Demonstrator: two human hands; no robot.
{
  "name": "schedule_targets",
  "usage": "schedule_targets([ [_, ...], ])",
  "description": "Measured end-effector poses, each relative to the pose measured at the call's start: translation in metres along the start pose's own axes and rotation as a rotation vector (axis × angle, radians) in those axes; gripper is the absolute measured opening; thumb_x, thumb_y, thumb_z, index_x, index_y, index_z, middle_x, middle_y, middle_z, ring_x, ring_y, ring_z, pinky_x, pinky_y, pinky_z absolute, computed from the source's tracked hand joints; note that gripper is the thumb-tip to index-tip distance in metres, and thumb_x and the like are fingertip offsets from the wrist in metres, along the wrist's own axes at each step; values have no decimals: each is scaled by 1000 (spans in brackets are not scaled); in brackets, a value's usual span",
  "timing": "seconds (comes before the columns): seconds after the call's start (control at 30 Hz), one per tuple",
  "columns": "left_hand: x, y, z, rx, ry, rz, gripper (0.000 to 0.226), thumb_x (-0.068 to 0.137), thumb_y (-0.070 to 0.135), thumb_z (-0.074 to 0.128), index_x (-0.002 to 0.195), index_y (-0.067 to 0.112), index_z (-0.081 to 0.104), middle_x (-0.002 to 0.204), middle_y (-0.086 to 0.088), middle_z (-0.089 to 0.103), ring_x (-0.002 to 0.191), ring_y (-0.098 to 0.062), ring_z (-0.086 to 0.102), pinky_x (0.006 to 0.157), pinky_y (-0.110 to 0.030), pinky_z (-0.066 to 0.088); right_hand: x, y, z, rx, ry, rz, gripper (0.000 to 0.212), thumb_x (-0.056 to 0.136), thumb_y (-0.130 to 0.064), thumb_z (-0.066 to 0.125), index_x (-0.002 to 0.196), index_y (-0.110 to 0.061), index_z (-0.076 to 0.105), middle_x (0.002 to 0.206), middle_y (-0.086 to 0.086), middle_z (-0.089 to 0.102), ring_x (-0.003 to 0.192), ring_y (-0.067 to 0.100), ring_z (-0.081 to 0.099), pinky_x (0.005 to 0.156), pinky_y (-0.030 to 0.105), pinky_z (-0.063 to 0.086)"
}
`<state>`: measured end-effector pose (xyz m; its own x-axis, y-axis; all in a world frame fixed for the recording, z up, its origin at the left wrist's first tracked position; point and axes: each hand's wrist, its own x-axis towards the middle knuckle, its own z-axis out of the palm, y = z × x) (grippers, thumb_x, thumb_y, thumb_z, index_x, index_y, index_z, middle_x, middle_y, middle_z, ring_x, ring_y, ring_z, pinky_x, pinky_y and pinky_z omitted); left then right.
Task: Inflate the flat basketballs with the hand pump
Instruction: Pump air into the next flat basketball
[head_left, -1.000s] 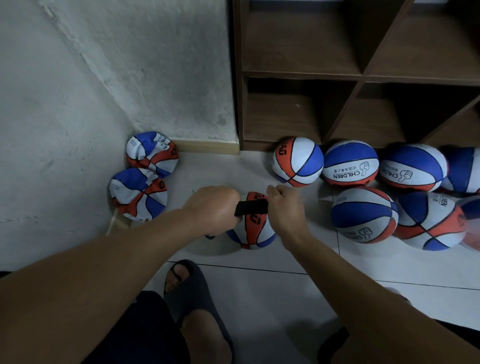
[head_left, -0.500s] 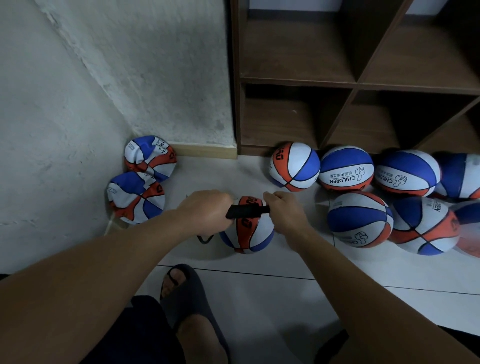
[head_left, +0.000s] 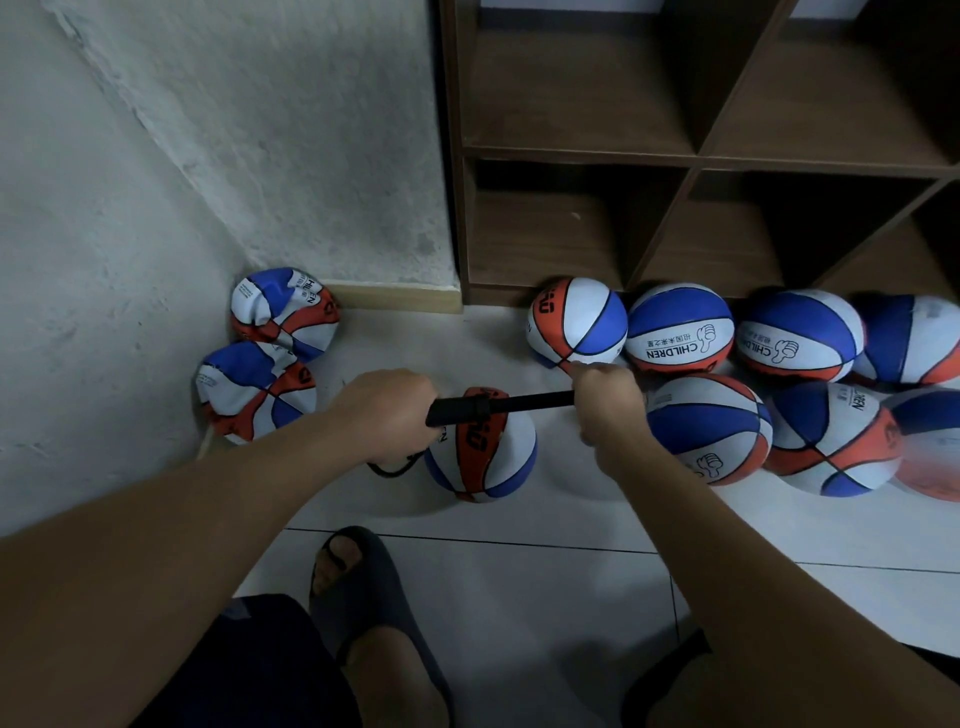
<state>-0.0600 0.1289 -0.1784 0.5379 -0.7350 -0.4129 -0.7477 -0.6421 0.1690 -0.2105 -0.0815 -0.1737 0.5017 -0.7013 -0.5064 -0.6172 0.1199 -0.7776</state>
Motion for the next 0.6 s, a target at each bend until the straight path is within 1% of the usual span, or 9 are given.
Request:
schedule_targets([
  [0.03, 0, 3, 2, -16, 1, -1, 25, 94, 34, 69, 73, 23, 63, 67, 2, 65, 58, -17, 64, 50, -28, 39, -6, 0, 6, 16, 2, -24, 21, 103, -21, 53, 82, -17, 55, 73, 1, 49, 77, 24, 49, 61, 37, 40],
  [0.1, 0, 8, 4, -42, 16, -3, 26, 94, 33, 70, 71, 22, 63, 65, 2, 65, 56, -17, 63, 48, -27, 36, -15, -1, 20, 24, -5, -73, 25, 103, -19, 52, 78, -16, 50, 71, 4, 46, 70, 20, 45, 64, 39, 38],
  [0.17, 1, 11, 5, -39, 38, 13, 26, 93, 31, 70, 71, 22, 61, 65, 3, 64, 55, -15, 62, 47, -27, 34, -24, -1, 31, -3, -36, -112, 33, 105, -20, 50, 73, -16, 44, 66, 3, 41, 62, 16, 39, 62, 38, 34],
  [0.23, 1, 15, 6, -27, 43, 39, 23, 92, 31, 71, 73, 22, 63, 66, 4, 64, 57, -15, 62, 47, -28, 39, -27, 2, 40, -16, -62, -113, 38, 106, -22, 49, 70, -16, 41, 59, -2, 38, 55, 15, 36, 59, 36, 33],
  [0.33, -1, 21, 10, -26, 9, 62, 16, 92, 30, 72, 80, 20, 68, 69, 1, 66, 61, -19, 66, 55, -33, 55, -30, 10, 50, -43, -103, -82, 37, 108, -28, 48, 73, -15, 47, 59, -2, 40, 53, 13, 38, 55, 33, 34],
  [0.43, 0, 20, 13, -16, 7, 63, 18, 92, 30, 72, 79, 20, 67, 68, 0, 66, 59, -19, 65, 55, -33, 54, -31, 11, 51, -33, -109, -78, 37, 110, -29, 47, 77, -14, 49, 60, -2, 39, 50, 11, 37, 53, 31, 34],
  [0.6, 1, 19, 10, -36, 25, 54, 21, 92, 28, 70, 74, 19, 63, 67, -1, 65, 58, -21, 65, 57, -38, 58, -28, 5, 46, -29, -120, -91, 40, 107, -25, 49, 69, -16, 39, 57, -4, 34, 52, 12, 33, 54, 32, 30],
])
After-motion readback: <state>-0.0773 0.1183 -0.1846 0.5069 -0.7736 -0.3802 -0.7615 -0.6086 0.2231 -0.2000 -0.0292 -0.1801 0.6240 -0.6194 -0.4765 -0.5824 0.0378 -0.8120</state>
